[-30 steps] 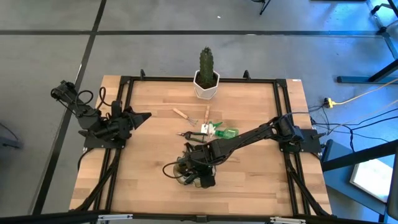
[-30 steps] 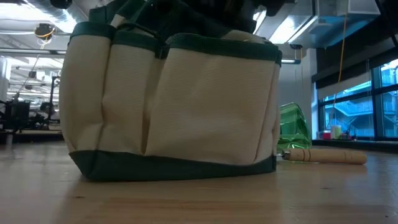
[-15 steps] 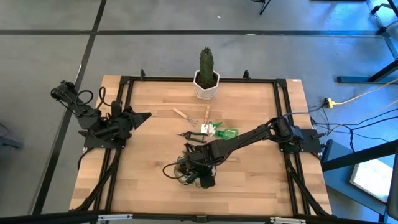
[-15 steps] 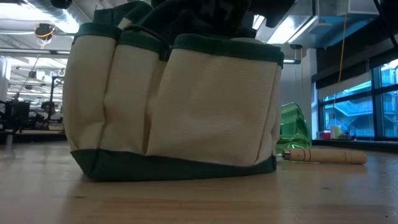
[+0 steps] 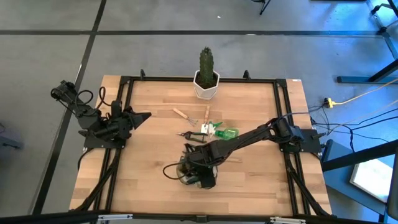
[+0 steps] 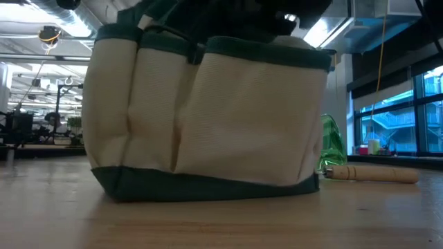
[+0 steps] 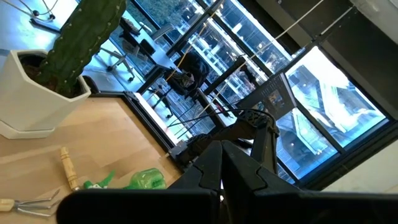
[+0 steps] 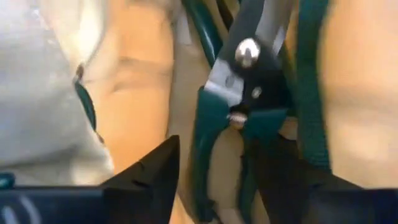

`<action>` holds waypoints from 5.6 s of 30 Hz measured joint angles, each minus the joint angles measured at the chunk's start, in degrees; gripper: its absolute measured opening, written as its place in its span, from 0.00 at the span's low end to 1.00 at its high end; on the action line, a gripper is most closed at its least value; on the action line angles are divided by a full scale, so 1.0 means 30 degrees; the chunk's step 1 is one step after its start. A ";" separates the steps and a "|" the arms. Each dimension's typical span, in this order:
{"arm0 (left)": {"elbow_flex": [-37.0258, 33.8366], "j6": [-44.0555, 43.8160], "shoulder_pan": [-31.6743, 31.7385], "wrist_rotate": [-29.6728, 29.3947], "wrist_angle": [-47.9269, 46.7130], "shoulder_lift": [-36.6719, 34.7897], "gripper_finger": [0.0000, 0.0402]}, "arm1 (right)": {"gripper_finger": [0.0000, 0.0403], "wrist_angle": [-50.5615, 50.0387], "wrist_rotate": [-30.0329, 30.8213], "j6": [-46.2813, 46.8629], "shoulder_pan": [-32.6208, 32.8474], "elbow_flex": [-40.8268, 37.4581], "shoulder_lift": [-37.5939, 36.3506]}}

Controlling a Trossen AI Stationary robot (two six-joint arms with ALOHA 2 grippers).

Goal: Pick & Place Garden tools in Gardening bag
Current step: Put the spray bottle into the gardening bag

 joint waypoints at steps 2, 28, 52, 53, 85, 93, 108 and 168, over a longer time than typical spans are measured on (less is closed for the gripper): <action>0.0000 -0.0095 0.0000 0.0007 0.0007 0.0000 0.00 | 0.52 -0.0789 0.0073 -0.0151 0.0016 0.0911 0.0000; -0.0001 0.0702 0.0000 0.1523 0.0574 0.0007 0.01 | 0.54 -1.1505 0.2500 0.0712 -0.0130 0.9609 -0.0077; -0.0007 0.0844 0.0554 0.1969 0.1498 0.1870 0.02 | 0.53 -0.8916 1.0198 0.5436 0.3768 1.0229 -0.2229; -0.0007 0.0726 0.0734 0.1953 0.1572 0.2021 0.02 | 0.53 -0.9177 1.0192 0.5252 0.3768 1.0223 -0.2229; 0.0981 -0.1937 0.6208 0.8547 0.7472 0.9521 0.01 | 0.53 1.1625 0.7155 0.8603 0.4205 -1.8458 -2.0810; 0.4819 -0.1224 0.7200 0.9014 0.5540 1.4027 0.01 | 0.53 1.6335 0.6939 0.9296 0.4061 -2.4006 -2.5915; 0.8710 -0.7809 1.2246 1.9684 -0.0626 1.9799 0.01 | 0.53 1.0617 0.4407 1.6531 0.0430 -2.5317 -2.8487; 0.8845 0.0184 1.3997 2.4494 -1.1814 1.7682 0.01 | 0.67 0.1011 0.0529 -0.3872 -0.7883 -1.0563 -0.9478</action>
